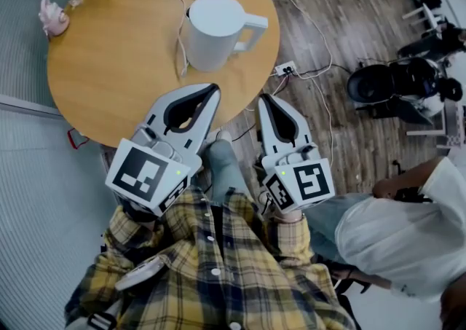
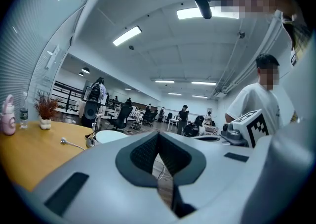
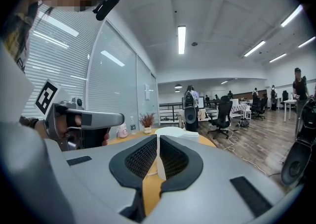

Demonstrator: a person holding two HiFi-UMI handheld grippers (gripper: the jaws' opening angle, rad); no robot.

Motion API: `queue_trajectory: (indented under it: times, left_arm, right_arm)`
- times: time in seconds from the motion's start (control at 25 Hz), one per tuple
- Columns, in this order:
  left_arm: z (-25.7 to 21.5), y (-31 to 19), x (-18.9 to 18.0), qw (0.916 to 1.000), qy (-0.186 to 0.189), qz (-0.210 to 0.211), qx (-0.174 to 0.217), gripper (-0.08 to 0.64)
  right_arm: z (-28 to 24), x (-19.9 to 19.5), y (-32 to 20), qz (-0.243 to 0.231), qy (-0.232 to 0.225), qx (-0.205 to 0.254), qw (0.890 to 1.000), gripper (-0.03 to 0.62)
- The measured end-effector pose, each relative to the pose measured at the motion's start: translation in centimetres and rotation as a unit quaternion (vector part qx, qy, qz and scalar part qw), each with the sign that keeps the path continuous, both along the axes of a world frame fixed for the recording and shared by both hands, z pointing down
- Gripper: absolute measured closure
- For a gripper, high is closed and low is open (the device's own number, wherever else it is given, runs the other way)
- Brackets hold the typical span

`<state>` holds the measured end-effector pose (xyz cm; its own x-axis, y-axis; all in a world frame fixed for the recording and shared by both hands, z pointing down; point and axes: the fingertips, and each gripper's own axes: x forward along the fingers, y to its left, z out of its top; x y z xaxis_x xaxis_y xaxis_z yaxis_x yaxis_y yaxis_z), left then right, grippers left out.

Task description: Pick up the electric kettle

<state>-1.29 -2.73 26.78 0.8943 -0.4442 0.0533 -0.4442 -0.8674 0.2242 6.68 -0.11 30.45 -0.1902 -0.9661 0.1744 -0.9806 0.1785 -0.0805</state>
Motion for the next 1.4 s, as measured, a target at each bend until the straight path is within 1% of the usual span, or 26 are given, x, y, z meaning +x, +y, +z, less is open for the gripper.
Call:
queue_trajectory:
  times: [0.2, 0.52, 0.8, 1.0, 1.16, 1.24, 1.4]
  left_arm:
    - [-0.4, -3.2, 2.5, 0.9997, -0.003, -0.024, 0.001, 0.557]
    - [-1.0, -7.6, 6.3, 0.9963, -0.003, -0.086, -0.002, 0.557]
    - [-1.0, -9.8, 8.2, 0.9883, -0.007, -0.153, 0.001, 0.557]
    - [-1.0, -10.6, 8.5, 0.9819, -0.014, -0.189, 0.005, 0.557]
    - [-1.0, -11.0, 8.0, 0.9765, -0.022, -0.214, 0.003, 0.557]
    - [-1.0, -11.3, 7.7, 0.9753, -0.024, -0.219, 0.003, 0.557]
    - [-1.0, -12.3, 7.0, 0.9757, -0.027, -0.218, 0.005, 0.557]
  right_arm:
    - [-0.5, 2.6, -3.8, -0.023, -0.002, 0.002, 1.000, 0.552]
    - [-0.9, 6.5, -8.7, -0.081, -0.001, -0.005, 0.997, 0.552]
    - [-0.7, 8.9, -11.7, -0.139, 0.005, -0.006, 0.990, 0.551]
    - [-0.4, 10.0, -12.8, -0.163, 0.010, -0.007, 0.986, 0.551]
    - [0.0, 9.8, -13.9, -0.183, 0.002, -0.010, 0.983, 0.551]
    - [0.1, 9.4, -14.4, -0.190, -0.003, -0.010, 0.982, 0.551]
    - [0.1, 8.4, -15.4, -0.189, -0.003, -0.006, 0.982, 0.551]
